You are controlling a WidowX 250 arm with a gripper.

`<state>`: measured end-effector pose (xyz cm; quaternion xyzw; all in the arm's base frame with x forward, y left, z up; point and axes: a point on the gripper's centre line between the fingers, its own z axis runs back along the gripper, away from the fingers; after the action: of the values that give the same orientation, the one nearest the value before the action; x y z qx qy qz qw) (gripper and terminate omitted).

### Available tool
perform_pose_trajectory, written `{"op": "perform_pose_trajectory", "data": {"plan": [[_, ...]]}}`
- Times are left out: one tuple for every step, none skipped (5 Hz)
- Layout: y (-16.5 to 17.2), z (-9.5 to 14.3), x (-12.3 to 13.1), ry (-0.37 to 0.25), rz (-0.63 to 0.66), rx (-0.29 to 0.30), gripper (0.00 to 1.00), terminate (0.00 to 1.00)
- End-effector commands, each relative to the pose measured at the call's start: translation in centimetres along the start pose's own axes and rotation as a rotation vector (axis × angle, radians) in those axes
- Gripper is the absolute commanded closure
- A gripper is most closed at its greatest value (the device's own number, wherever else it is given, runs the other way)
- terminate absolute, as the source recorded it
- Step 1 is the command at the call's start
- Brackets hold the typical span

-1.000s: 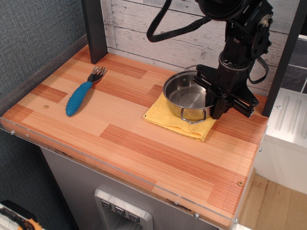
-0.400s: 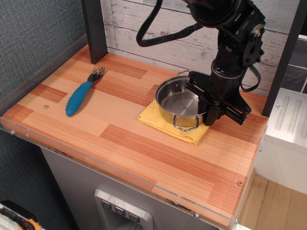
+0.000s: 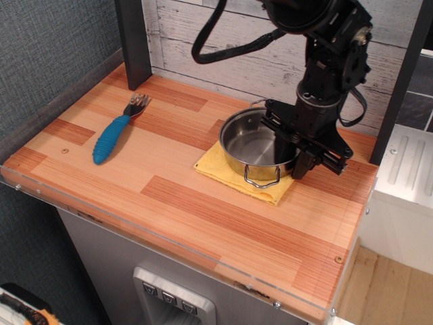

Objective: Place pot on top of orange towel

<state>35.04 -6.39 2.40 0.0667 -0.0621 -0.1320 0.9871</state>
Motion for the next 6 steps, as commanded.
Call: {"op": "perform_pose_trajectory", "data": {"plan": [[1.4,3.6,0.9,-0.114,0.013,-0.016,0.0,0.0],[1.8,4.8,1.0,-0.139,0.038,-0.001,0.0,0.0],[2.6,6.3,0.9,-0.17,0.066,0.005,0.0,0.0],[3.6,7.1,0.6,-0.15,0.095,0.015,0.0,0.0],[5.2,6.8,-0.4,-0.113,0.15,0.028,0.0,0.0],[6.6,7.3,-2.3,-0.043,0.178,0.064,0.0,0.0]]}}
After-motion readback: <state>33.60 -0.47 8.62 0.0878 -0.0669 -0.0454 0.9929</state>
